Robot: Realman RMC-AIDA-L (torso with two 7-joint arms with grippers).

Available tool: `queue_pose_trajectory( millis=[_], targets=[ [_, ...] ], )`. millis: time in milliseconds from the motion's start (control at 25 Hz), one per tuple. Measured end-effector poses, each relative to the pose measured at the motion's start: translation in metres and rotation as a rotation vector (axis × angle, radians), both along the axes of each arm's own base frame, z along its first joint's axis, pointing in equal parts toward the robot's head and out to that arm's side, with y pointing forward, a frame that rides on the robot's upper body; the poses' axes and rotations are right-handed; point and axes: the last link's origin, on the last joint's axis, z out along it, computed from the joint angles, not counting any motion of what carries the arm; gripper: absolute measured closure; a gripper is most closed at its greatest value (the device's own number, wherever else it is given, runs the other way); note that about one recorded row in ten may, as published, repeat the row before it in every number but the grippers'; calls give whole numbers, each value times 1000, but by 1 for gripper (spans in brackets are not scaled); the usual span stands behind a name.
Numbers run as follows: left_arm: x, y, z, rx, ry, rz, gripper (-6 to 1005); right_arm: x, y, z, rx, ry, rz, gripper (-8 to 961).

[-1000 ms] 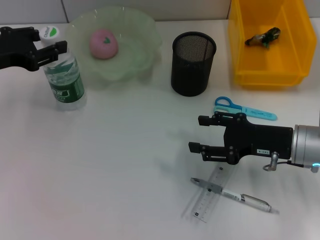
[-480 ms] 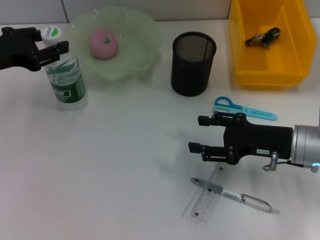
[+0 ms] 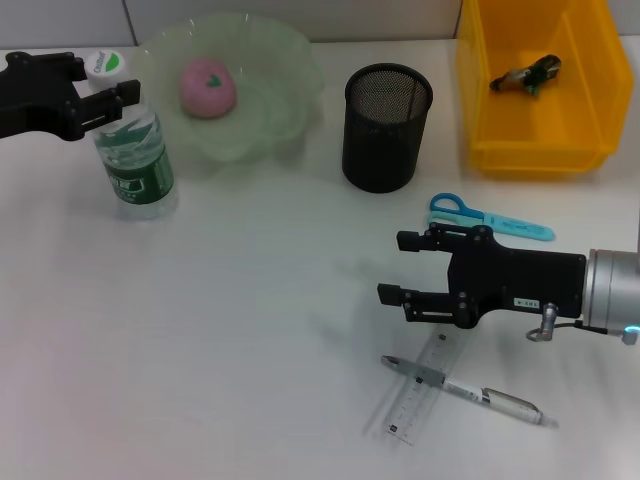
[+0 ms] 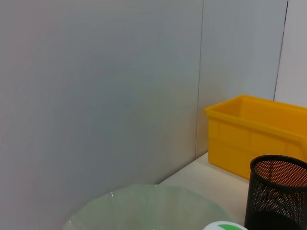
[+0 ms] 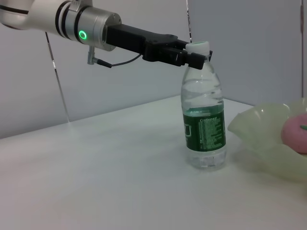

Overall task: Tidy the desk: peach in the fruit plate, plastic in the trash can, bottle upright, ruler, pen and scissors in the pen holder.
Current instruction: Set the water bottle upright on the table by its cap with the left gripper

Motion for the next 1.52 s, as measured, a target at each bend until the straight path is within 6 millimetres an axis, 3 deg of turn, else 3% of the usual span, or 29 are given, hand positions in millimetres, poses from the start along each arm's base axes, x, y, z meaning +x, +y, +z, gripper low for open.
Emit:
queue_pose_trajectory(
  millis=[1120, 1320, 1520],
  targets=[
    [-1, -1, 1, 4, -2, 3, 540, 0, 0, 1, 0, 3, -1, 213],
    [-1, -2, 1, 2, -3, 2, 427, 1, -1, 1, 0, 4, -2, 213],
    [0, -2, 1, 4, -10, 0, 403, 1, -1, 0, -1, 4, -3, 213]
  ],
)
